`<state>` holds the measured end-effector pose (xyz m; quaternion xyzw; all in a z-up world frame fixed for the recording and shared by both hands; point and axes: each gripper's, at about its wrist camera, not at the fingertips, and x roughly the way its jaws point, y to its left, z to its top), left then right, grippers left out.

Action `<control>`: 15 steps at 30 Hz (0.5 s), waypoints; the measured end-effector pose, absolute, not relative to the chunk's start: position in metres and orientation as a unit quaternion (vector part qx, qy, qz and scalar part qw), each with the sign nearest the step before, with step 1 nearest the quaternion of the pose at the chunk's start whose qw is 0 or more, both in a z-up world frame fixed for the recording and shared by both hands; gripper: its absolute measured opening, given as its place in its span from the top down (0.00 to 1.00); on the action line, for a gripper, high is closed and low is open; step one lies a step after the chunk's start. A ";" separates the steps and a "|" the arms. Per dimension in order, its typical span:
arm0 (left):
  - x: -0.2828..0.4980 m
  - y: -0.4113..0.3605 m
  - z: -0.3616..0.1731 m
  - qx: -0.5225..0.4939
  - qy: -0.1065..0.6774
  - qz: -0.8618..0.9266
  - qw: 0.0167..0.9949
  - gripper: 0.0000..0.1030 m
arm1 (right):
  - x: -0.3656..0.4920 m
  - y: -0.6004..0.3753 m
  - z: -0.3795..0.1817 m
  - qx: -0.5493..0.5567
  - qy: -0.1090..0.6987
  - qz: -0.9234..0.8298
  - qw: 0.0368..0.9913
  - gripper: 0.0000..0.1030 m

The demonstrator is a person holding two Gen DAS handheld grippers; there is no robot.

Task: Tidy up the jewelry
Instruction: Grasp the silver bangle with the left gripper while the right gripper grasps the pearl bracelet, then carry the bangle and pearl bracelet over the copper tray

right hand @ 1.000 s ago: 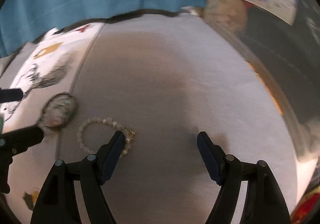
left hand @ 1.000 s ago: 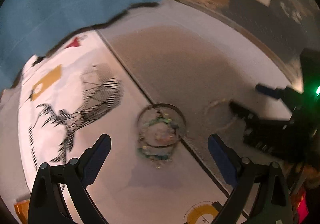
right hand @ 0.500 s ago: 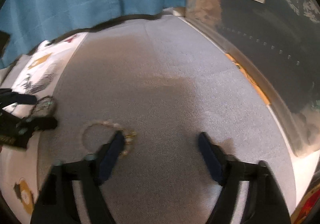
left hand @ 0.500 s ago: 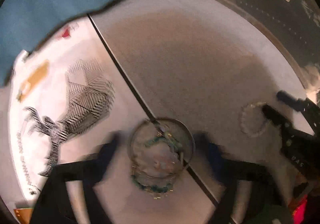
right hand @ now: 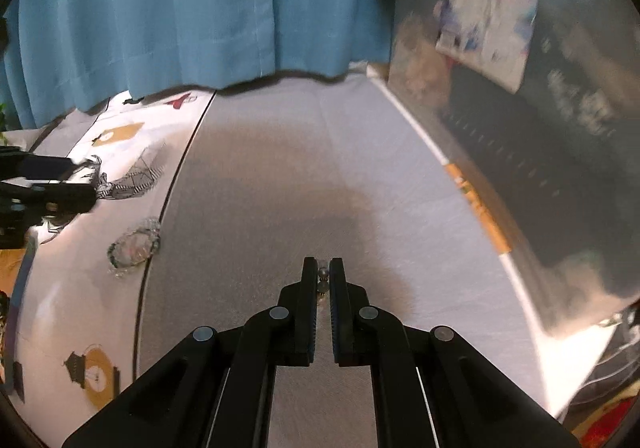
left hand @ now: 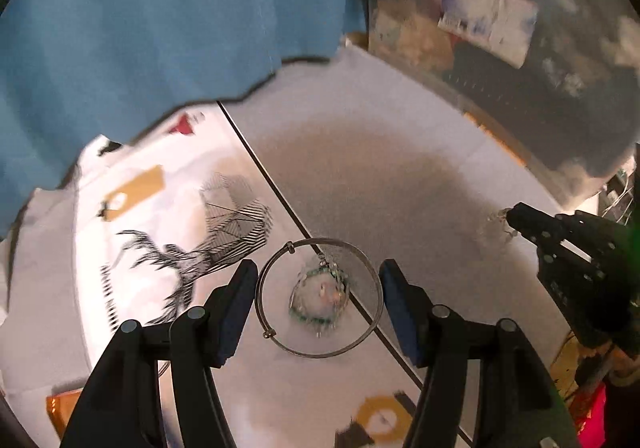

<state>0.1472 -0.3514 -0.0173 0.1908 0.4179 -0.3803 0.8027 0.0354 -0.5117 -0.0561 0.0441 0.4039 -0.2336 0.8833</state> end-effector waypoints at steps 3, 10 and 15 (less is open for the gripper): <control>0.129 -0.326 0.008 0.178 0.403 -0.379 0.814 0.43 | 0.026 -0.497 -0.034 0.029 0.400 -0.237 0.885 0.94; 0.077 -0.249 0.044 0.153 0.384 -0.363 0.835 0.43 | -0.012 -0.443 0.009 0.015 0.375 -0.212 0.902 0.94; 0.036 -0.193 0.052 0.154 0.377 -0.332 0.851 0.43 | -0.047 -0.390 0.027 0.013 0.365 -0.182 0.913 0.94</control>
